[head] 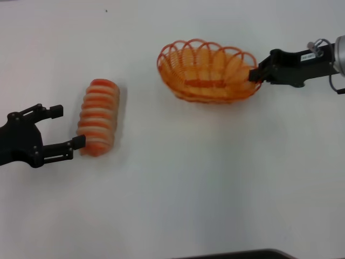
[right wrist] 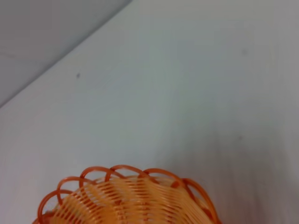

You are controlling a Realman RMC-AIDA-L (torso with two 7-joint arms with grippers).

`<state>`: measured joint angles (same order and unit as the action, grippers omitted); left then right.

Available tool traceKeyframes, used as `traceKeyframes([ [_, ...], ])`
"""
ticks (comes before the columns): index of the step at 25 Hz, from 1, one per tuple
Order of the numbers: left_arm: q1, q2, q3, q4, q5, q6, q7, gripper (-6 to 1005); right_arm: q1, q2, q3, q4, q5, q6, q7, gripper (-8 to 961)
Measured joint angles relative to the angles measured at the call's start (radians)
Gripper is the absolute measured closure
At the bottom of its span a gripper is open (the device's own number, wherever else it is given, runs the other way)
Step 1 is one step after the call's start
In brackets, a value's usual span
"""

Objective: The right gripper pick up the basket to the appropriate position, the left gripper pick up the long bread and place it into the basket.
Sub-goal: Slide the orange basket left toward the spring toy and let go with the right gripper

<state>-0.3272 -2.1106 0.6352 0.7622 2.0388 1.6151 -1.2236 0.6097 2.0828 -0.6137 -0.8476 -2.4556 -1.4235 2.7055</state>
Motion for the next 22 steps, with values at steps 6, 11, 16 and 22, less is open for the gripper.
traceKeyframes([
  [6, 0.006, -0.001, -0.003, 0.0, -0.002, -0.003, 0.003, 84, -0.011, 0.004, -0.02, -0.032, 0.006, -0.011, 0.005, 879],
  [11, 0.008, -0.002, -0.003, 0.0, -0.002, -0.004, 0.005, 84, -0.012, 0.01, -0.036, -0.023, 0.009, -0.008, -0.002, 880],
  [16, 0.006, -0.002, -0.003, -0.001, 0.001, -0.016, 0.005, 84, -0.017, 0.012, -0.039, -0.01, 0.02, 0.004, 0.003, 880],
  [22, 0.002, -0.002, -0.003, -0.003, 0.002, -0.017, 0.006, 85, -0.013, 0.011, -0.047, 0.002, 0.031, 0.005, 0.005, 875],
])
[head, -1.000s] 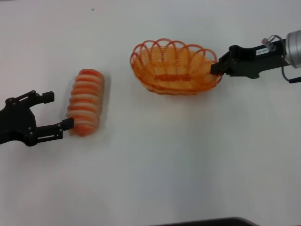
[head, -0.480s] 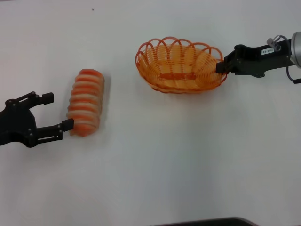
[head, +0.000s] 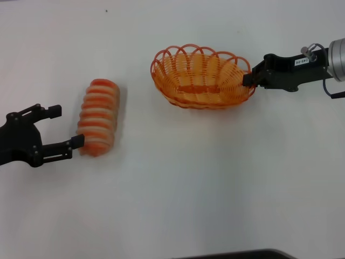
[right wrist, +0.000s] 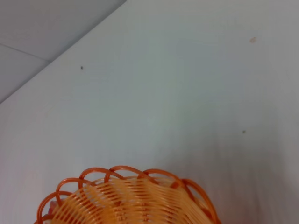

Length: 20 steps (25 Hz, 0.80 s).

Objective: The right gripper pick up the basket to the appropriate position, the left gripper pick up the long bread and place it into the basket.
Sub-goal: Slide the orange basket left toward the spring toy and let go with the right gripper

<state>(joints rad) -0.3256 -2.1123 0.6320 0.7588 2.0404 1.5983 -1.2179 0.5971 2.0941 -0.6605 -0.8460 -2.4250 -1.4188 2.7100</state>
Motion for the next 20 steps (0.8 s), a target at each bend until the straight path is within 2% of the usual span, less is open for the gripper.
traceKeyframes([
  [8, -0.001, -0.001, 0.0, 0.003, -0.003, 0.0, -0.004, 85, 0.003, -0.005, -0.012, 0.025, -0.003, 0.009, 0.026, 865],
  [15, -0.008, -0.005, 0.0, 0.004, -0.003, 0.0, -0.005, 85, 0.0, -0.009, -0.004, 0.032, 0.012, -0.014, 0.038, 707],
  [20, -0.011, -0.009, -0.028, 0.004, -0.003, 0.004, -0.005, 85, -0.023, -0.03, 0.003, 0.001, 0.082, -0.047, 0.001, 530],
])
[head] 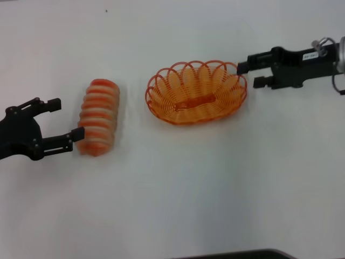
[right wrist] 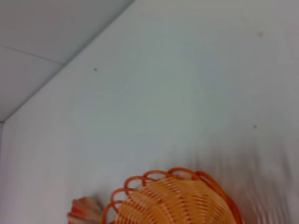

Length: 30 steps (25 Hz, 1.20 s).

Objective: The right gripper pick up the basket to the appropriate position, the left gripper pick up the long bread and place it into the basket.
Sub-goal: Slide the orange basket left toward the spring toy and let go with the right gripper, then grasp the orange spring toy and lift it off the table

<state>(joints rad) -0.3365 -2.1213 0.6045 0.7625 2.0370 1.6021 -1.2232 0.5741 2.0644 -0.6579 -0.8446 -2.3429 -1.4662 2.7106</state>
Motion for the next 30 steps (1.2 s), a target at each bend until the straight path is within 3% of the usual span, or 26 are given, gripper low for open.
traceKeyframes([
  [6, -0.009, -0.003, -0.027, -0.006, -0.001, 0.003, -0.001, 85, -0.084, -0.003, 0.048, -0.13, 0.186, -0.048, -0.194, 245],
  [12, -0.015, -0.006, -0.051, -0.037, -0.003, -0.003, 0.004, 85, -0.156, 0.0, 0.059, -0.157, 0.399, -0.151, -0.615, 56],
  [17, -0.021, -0.008, -0.076, -0.067, -0.005, -0.006, 0.005, 84, -0.199, 0.015, 0.059, -0.126, 0.404, -0.191, -0.966, 59],
  [22, -0.023, -0.01, -0.098, -0.091, -0.005, -0.016, 0.005, 85, -0.268, 0.021, 0.068, -0.013, 0.416, -0.215, -1.338, 62],
  [30, -0.025, -0.002, -0.1, -0.115, 0.001, -0.035, -0.002, 84, -0.293, 0.021, 0.064, 0.124, 0.319, -0.21, -1.619, 58],
])
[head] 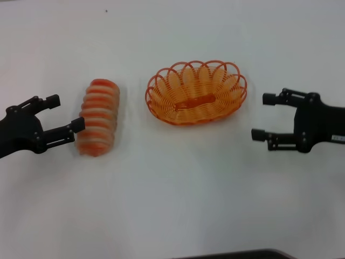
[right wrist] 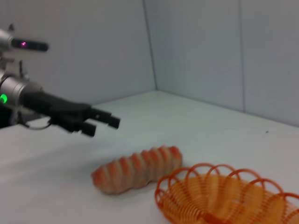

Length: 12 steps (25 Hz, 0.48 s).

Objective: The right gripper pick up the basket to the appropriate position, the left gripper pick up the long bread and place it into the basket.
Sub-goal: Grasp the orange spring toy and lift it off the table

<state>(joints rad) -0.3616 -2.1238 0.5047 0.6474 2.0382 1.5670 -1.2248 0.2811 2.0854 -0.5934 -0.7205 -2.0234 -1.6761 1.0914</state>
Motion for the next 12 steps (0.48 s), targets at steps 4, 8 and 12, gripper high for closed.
traceKeyframes([
  [4, -0.005, 0.003, 0.0, -0.004, -0.003, -0.014, -0.011, 84, 0.012, 0.001, -0.002, 0.026, -0.056, 0.021, -0.075, 56],
  [8, -0.023, 0.008, -0.001, -0.003, -0.004, -0.024, -0.095, 84, 0.015, 0.001, -0.002, 0.032, -0.069, 0.041, -0.11, 56],
  [12, -0.042, 0.02, -0.002, 0.029, -0.005, 0.043, -0.218, 87, 0.013, 0.001, 0.007, 0.032, -0.068, 0.044, -0.143, 56],
])
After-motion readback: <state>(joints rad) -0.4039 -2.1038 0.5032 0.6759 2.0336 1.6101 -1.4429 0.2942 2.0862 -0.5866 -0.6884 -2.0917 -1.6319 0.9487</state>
